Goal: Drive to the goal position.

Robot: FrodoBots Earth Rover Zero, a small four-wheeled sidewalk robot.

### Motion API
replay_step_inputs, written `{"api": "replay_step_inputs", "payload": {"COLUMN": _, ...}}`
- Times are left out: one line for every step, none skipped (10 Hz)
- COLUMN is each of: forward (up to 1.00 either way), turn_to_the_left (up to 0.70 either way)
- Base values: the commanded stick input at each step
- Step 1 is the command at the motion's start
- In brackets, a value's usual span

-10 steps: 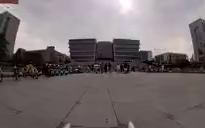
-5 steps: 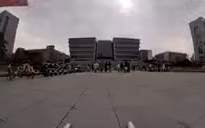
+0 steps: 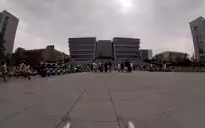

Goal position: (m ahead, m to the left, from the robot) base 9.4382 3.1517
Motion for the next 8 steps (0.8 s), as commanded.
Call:
{"api": "replay_step_inputs", "payload": {"forward": 0.70, "turn_to_the_left": 0.00}}
{"api": "replay_step_inputs", "payload": {"forward": 0.70, "turn_to_the_left": 0.00}}
{"api": "replay_step_inputs", "payload": {"forward": 0.70, "turn_to_the_left": 0.00}}
{"api": "replay_step_inputs", "payload": {"forward": 0.70, "turn_to_the_left": 0.00}}
{"api": "replay_step_inputs", "payload": {"forward": 0.70, "turn_to_the_left": 0.00}}
{"api": "replay_step_inputs", "payload": {"forward": 0.70, "turn_to_the_left": 0.00}}
{"api": "replay_step_inputs", "payload": {"forward": 0.70, "turn_to_the_left": 0.00}}
{"api": "replay_step_inputs", "payload": {"forward": 0.70, "turn_to_the_left": 0.00}}
